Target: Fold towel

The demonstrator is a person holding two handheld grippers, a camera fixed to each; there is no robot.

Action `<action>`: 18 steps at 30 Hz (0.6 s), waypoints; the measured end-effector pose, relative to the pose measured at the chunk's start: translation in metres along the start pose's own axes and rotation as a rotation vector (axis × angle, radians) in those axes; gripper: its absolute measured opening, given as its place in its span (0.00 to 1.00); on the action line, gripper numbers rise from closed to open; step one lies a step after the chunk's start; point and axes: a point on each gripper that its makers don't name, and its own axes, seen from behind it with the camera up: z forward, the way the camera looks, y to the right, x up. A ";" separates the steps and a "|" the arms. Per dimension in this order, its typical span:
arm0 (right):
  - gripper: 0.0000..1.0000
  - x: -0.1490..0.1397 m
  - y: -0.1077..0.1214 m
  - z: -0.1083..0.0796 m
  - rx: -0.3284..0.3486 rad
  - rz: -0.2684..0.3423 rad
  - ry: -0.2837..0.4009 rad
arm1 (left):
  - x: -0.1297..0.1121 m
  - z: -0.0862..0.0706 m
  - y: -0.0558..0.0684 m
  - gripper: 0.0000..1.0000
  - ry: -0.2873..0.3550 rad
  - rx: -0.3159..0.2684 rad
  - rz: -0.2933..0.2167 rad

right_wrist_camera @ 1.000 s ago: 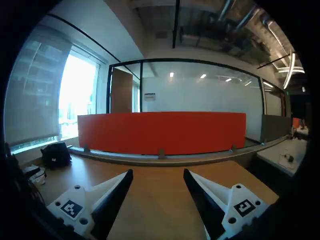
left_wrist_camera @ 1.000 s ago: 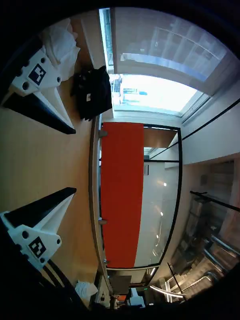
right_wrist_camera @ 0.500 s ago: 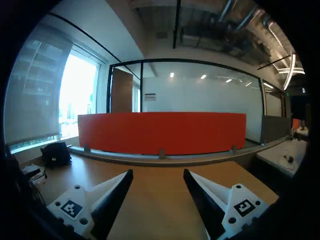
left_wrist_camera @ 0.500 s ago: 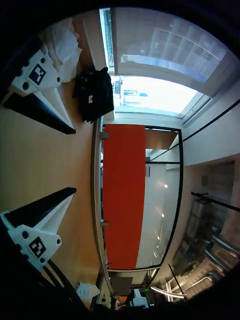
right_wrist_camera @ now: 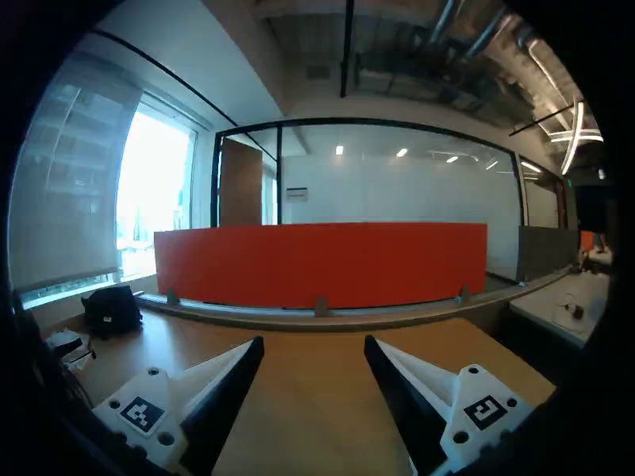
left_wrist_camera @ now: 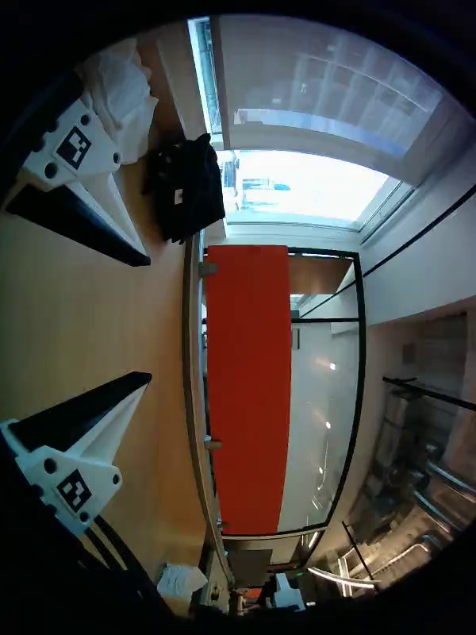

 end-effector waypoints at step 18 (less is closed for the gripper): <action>0.98 -0.025 0.039 0.007 -0.040 0.007 0.039 | -0.001 0.000 0.002 0.99 0.000 0.000 0.000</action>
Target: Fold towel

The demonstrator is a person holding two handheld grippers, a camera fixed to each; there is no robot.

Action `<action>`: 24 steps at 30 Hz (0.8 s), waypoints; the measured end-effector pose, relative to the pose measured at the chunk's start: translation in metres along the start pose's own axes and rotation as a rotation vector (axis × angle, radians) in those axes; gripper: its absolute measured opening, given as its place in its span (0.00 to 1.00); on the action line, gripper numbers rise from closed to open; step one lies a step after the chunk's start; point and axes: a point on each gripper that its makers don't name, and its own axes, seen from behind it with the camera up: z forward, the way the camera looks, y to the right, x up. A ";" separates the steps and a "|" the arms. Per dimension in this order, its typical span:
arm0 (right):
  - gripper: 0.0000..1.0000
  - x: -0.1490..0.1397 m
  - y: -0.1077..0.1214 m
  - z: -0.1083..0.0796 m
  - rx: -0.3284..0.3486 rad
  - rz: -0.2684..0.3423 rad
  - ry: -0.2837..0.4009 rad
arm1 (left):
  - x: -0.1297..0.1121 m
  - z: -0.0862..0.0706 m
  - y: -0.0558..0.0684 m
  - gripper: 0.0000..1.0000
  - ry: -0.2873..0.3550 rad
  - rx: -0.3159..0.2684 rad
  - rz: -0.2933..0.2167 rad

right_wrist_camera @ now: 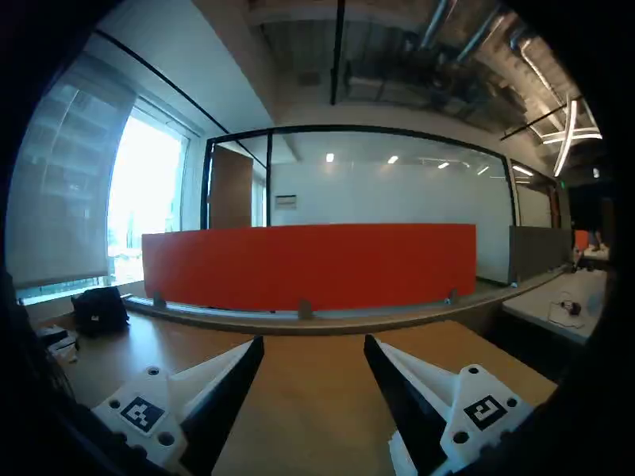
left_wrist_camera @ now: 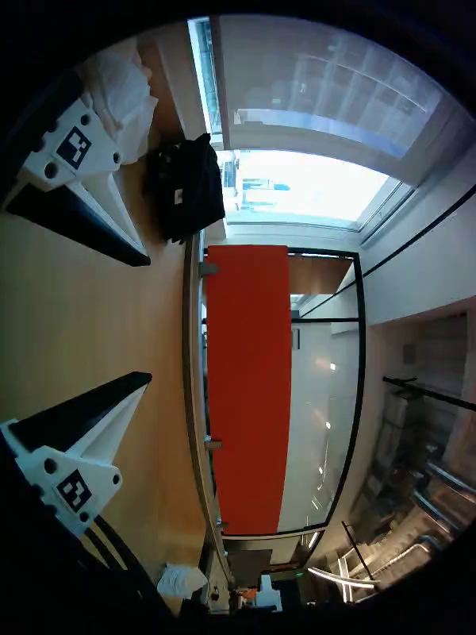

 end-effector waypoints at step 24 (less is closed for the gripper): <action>0.98 -0.082 0.046 -0.012 -0.061 0.104 -0.004 | -0.001 0.000 0.002 0.99 0.000 0.000 0.000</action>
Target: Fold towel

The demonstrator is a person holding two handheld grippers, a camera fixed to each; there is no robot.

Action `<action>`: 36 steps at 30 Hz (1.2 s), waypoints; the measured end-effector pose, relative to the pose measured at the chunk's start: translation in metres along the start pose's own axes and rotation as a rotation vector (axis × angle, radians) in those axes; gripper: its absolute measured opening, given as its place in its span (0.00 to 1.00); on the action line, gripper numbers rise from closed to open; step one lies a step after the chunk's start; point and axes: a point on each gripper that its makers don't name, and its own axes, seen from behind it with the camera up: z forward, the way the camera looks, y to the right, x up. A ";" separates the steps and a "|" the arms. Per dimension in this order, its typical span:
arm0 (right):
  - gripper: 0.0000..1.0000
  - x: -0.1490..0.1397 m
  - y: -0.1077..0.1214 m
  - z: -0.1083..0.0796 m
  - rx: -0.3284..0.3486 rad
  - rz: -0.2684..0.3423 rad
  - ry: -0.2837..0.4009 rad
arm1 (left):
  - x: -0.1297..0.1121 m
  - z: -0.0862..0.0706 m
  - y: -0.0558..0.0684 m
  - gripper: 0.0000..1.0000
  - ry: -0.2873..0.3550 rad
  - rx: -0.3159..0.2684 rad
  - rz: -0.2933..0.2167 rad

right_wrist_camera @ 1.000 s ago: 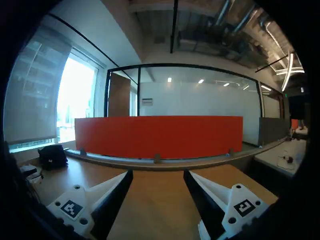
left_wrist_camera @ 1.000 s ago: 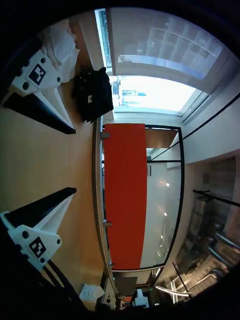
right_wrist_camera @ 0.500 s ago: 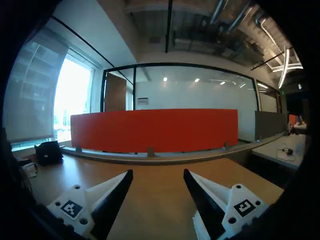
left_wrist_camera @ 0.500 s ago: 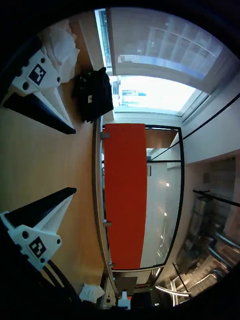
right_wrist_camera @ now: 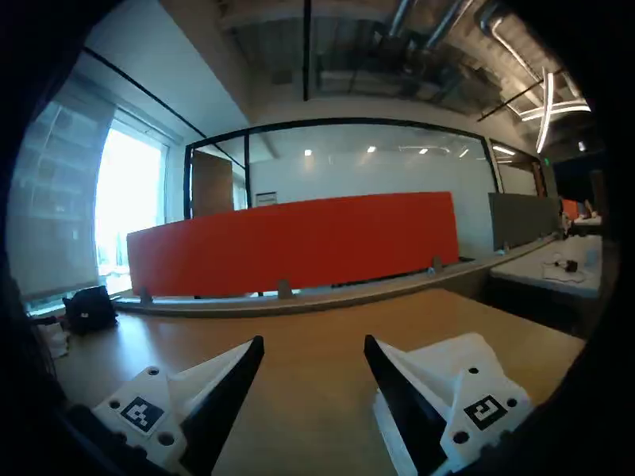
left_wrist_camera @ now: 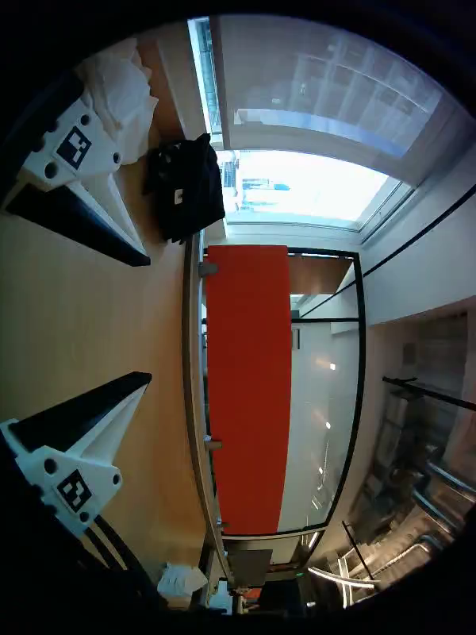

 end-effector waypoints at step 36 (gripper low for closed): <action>0.98 -0.024 -0.009 -0.011 0.024 -0.095 0.010 | 0.000 0.000 0.001 0.99 0.000 0.000 -0.001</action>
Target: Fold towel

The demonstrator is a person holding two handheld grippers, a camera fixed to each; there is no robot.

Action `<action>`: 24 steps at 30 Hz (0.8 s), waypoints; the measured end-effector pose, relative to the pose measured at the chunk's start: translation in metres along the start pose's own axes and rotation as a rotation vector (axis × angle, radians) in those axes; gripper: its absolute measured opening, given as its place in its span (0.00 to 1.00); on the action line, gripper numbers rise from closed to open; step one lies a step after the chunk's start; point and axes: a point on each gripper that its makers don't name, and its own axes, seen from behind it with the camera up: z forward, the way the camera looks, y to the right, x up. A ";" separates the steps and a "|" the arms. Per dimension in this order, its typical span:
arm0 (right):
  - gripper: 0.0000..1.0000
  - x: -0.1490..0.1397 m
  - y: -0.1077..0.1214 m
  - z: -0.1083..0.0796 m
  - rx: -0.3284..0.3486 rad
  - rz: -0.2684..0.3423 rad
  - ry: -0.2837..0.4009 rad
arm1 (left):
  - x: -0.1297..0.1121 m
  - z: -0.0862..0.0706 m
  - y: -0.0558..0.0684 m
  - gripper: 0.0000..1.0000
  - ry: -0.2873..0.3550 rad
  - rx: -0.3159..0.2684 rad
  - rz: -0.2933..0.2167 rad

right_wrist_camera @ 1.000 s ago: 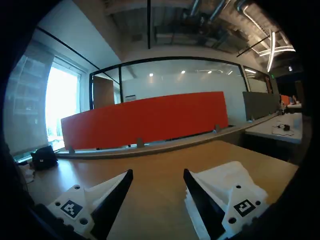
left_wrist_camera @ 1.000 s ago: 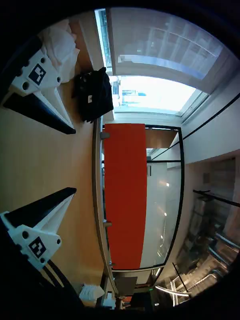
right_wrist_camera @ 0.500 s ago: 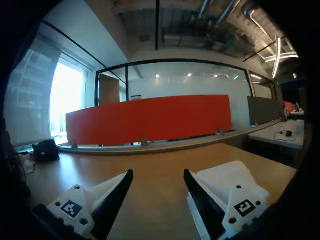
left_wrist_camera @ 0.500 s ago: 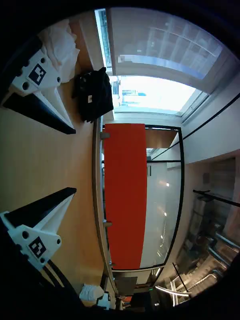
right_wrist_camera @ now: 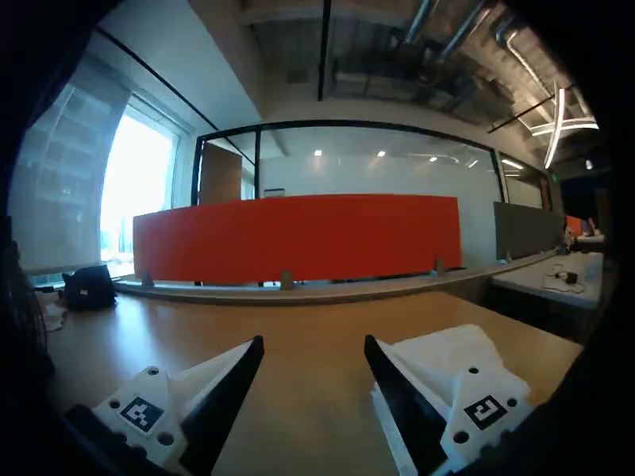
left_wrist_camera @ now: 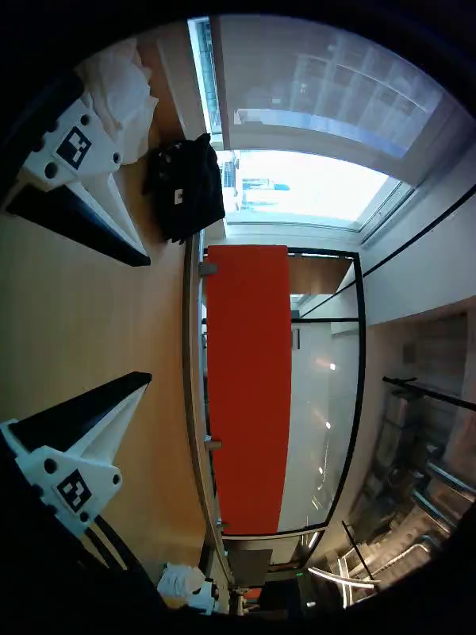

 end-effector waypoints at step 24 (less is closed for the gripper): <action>0.99 0.001 -0.005 -0.001 -0.003 -0.034 -0.003 | 0.000 0.000 0.000 0.99 0.000 0.000 0.000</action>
